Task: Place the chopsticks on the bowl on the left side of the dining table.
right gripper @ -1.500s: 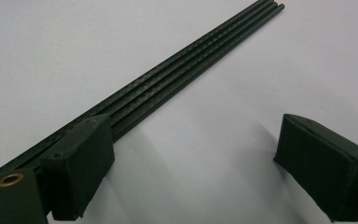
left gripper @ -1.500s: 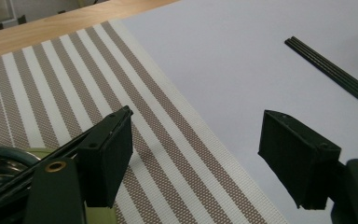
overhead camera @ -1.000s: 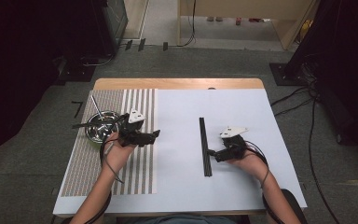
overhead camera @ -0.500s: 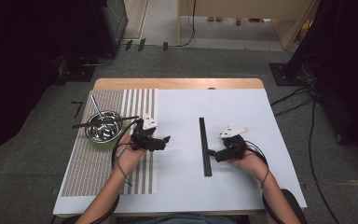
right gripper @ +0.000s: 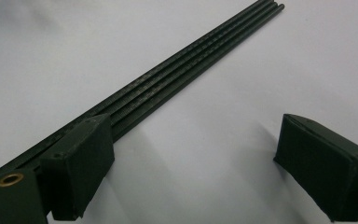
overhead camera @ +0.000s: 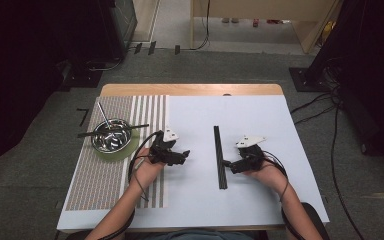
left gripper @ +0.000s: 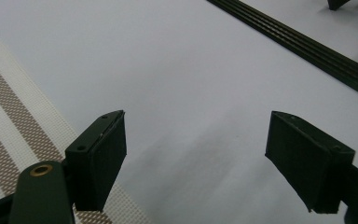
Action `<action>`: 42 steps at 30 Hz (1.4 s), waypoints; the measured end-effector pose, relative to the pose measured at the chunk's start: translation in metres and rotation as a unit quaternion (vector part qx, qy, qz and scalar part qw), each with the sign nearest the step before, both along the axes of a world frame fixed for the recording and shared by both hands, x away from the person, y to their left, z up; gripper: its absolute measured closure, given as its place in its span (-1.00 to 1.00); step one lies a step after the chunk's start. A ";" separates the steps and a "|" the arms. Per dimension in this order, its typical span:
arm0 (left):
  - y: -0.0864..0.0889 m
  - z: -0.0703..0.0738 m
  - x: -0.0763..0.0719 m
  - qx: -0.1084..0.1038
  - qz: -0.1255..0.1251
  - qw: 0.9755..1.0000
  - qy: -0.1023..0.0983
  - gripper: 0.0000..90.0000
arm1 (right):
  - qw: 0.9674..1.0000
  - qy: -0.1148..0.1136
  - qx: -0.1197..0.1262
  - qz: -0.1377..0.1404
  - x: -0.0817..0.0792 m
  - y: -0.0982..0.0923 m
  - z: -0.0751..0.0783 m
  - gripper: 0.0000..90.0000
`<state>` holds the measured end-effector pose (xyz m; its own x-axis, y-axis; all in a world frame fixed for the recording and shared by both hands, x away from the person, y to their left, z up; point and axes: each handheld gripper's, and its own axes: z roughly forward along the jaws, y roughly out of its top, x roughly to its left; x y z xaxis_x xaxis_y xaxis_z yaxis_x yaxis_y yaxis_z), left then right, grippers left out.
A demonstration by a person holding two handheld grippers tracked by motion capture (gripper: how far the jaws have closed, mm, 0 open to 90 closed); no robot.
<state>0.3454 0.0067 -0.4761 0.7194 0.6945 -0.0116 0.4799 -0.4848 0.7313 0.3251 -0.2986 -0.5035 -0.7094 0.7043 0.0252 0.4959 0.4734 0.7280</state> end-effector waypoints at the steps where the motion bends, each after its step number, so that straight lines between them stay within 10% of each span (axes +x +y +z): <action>1: -0.002 -0.001 -0.001 -0.001 -0.002 1.000 0.001 -0.55 | 1.000 0.001 -0.001 0.000 0.000 0.000 0.000 -0.76; 42: -0.049 -0.022 -0.012 0.006 -0.051 0.999 0.003 -0.61 | 1.000 0.001 -0.001 0.000 0.000 0.000 0.000 -0.76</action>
<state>0.3331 -0.0422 -0.4983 0.7867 0.6173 -0.0083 0.4318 -0.5407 0.7219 0.3250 -0.2987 -0.5034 -0.7092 0.7046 0.0248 0.4972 0.4749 0.7261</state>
